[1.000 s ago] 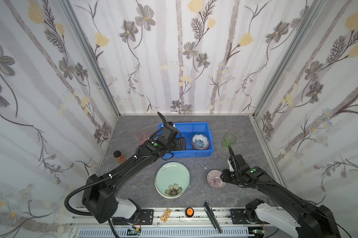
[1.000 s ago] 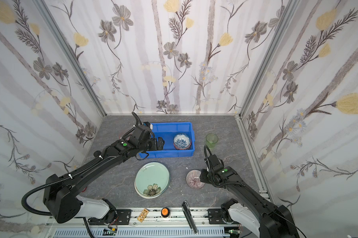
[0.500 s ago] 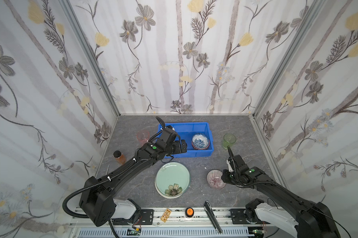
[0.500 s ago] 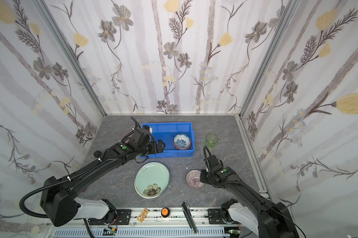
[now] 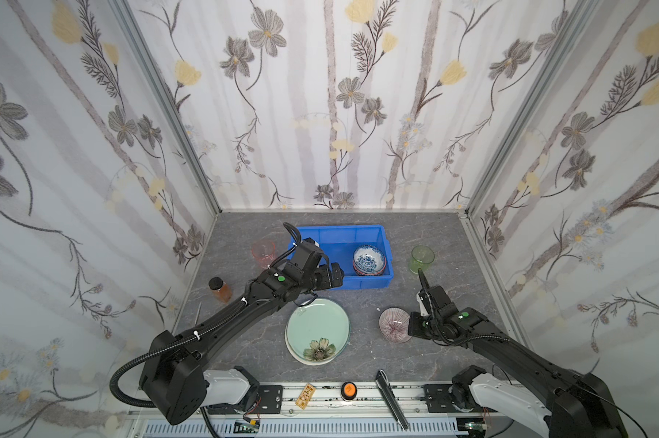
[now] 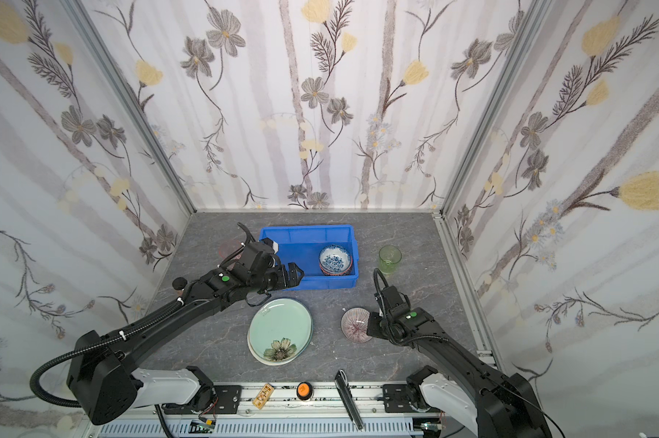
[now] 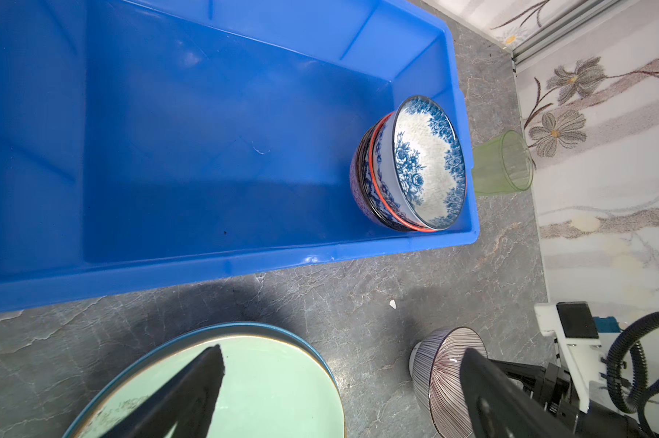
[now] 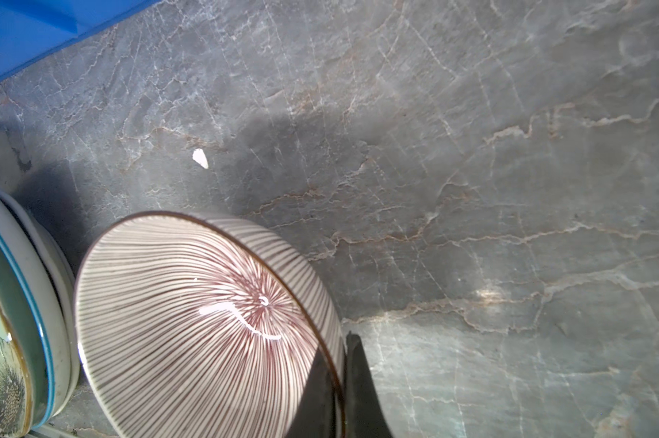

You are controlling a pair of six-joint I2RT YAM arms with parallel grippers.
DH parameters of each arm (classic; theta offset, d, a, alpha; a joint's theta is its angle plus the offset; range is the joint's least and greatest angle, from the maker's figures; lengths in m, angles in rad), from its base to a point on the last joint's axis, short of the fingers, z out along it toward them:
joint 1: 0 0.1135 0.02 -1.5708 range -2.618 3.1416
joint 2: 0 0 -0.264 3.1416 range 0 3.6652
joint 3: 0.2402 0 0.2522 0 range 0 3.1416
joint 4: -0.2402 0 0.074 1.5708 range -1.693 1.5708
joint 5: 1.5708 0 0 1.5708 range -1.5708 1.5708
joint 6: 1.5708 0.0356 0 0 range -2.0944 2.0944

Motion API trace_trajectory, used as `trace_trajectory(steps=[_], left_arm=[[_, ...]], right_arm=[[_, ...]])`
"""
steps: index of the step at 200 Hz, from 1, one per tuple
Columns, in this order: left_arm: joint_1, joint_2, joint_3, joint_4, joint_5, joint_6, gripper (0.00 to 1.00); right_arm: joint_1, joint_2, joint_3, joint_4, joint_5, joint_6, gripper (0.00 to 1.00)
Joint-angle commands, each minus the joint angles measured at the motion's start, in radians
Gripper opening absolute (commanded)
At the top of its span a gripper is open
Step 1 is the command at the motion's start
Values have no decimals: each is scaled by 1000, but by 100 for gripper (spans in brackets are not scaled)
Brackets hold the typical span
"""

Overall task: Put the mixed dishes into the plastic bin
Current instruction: 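Tilt the pink-striped bowl up with the right gripper while the left gripper grasps its rim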

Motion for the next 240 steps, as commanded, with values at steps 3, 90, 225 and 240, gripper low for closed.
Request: trace_trajectory(steps=[3, 90, 225, 240], left_arm=[[-4, -6, -10, 26, 9, -20, 100], [-85, 33, 33, 25, -24, -36, 100], [-255, 218, 139, 27, -26, -55, 82], [-259, 232, 145, 28, -24, -54, 78]], right_arm=[[7, -8, 18, 9, 6, 8, 0], [34, 10, 160, -65, 40, -19, 0], [90, 155, 392, -103, 71, -59, 0], [95, 170, 408, -105, 72, -63, 0]])
